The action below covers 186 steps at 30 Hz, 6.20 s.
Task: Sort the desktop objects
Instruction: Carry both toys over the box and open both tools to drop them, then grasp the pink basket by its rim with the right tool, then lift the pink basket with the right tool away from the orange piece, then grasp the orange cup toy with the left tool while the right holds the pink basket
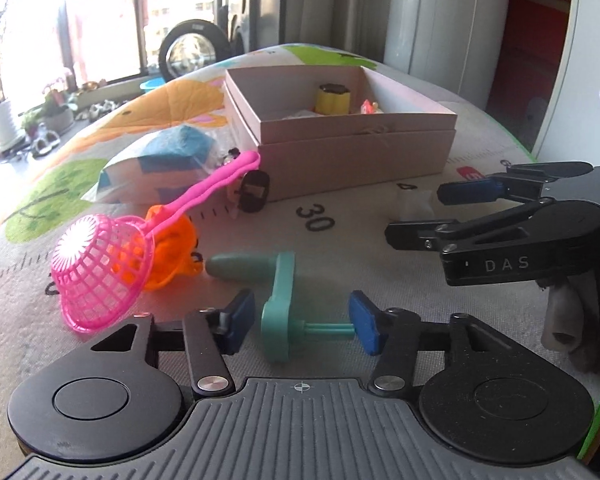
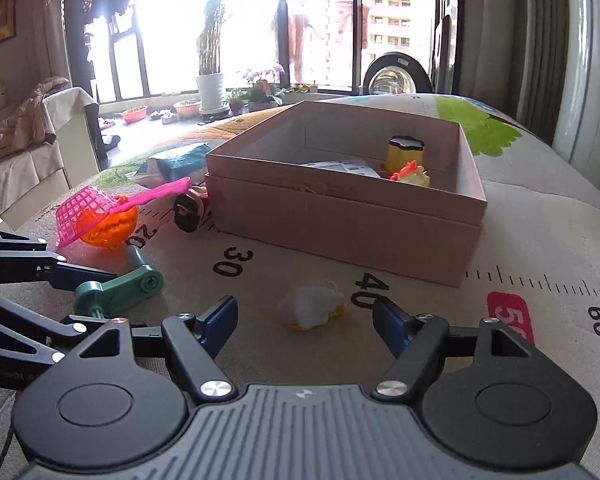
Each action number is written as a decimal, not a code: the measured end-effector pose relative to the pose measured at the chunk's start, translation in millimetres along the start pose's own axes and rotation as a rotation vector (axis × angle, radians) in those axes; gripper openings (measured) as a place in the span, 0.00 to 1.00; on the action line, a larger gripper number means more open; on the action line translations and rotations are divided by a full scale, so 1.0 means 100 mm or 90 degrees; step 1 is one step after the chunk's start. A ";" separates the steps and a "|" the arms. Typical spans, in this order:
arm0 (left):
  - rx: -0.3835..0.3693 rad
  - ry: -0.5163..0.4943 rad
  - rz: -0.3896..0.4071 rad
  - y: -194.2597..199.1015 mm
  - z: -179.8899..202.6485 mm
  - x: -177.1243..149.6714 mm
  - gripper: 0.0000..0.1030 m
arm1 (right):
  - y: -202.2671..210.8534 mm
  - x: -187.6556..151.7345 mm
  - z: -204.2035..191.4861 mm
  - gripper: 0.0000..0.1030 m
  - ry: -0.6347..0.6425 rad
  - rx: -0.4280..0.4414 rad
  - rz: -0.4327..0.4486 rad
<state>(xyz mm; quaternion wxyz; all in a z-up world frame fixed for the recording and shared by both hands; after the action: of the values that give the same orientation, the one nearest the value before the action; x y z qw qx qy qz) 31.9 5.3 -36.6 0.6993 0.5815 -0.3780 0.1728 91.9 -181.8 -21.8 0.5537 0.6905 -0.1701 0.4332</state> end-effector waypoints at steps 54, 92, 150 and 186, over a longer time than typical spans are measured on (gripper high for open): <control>0.180 0.056 0.083 0.29 -1.03 0.13 0.97 | -0.11 0.77 -1.10 0.50 0.271 0.111 0.072; 0.007 0.033 0.044 0.17 -0.27 0.14 1.00 | 0.81 -0.02 -0.11 0.60 0.063 0.144 -0.021; 0.082 -0.014 0.043 -0.22 0.01 0.16 0.77 | 0.59 -0.35 0.98 1.00 -0.160 -0.091 0.004; 0.077 0.017 -0.003 -0.21 -0.15 0.06 1.00 | 0.40 -0.37 0.93 1.00 -0.257 -0.023 0.011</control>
<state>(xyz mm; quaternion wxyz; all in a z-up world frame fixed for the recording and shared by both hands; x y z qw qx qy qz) 55.1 13.3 -47.2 0.6684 0.6211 -0.3563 0.2013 80.7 -288.6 -27.2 0.5169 0.7520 -0.2911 0.2875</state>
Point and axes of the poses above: each gripper's, at about its wrist camera, not at the fingertips, and y roughly against the way its jaws point, z to its right, x to its top, the point moved 7 cm from there along -y, roughly the way its jaws point, and after that the axes turned 1 degree about -x, right-handed, at the moved point
